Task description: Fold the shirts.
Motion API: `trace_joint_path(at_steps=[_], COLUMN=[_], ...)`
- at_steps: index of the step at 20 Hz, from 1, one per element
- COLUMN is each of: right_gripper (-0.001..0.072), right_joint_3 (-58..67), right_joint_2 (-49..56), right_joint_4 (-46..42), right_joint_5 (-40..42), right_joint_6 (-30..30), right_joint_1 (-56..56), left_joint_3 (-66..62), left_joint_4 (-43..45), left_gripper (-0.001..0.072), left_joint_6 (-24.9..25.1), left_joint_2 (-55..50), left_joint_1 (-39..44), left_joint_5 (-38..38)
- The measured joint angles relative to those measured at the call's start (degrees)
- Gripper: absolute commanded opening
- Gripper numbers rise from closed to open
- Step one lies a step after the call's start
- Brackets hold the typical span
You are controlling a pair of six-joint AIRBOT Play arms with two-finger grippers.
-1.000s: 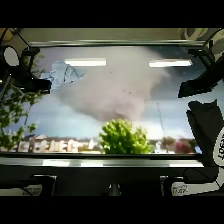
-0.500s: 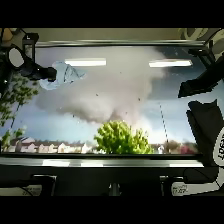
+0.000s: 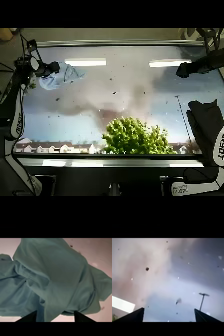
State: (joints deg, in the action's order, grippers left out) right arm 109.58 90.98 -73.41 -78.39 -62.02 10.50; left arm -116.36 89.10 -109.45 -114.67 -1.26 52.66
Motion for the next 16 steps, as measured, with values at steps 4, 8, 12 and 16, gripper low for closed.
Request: trace_joint_path(at_steps=[4, 8, 12, 16], right_gripper=[0.0687, 0.0687, 0.0659, 0.0613], right_joint_3=[0.0, 0.0, 0.0, 0.1], right_joint_2=[0.0, 0.0, 0.0, -1.9], right_joint_4=[1.6, 2.3, 2.4, 3.2], right_joint_5=[-1.7, -2.3, -1.1, 4.0], right_joint_6=[2.1, 3.0, 4.9, 7.6], right_joint_1=[0.0, 0.0, 0.0, 0.0], left_joint_3=[-1.5, -1.8, -1.9, -1.9], left_joint_4=[-6.6, -9.0, -11.6, -12.7], left_gripper=[0.0568, 0.0025, 0.0024, 0.0024], left_joint_6=[-1.6, -1.3, 1.5, 13.3], left_joint_2=[-7.0, -9.8, -5.3, 11.3], left_joint_1=[-2.1, -2.1, -1.2, 3.5], left_joint_5=[-4.8, -8.4, -10.8, -11.7])
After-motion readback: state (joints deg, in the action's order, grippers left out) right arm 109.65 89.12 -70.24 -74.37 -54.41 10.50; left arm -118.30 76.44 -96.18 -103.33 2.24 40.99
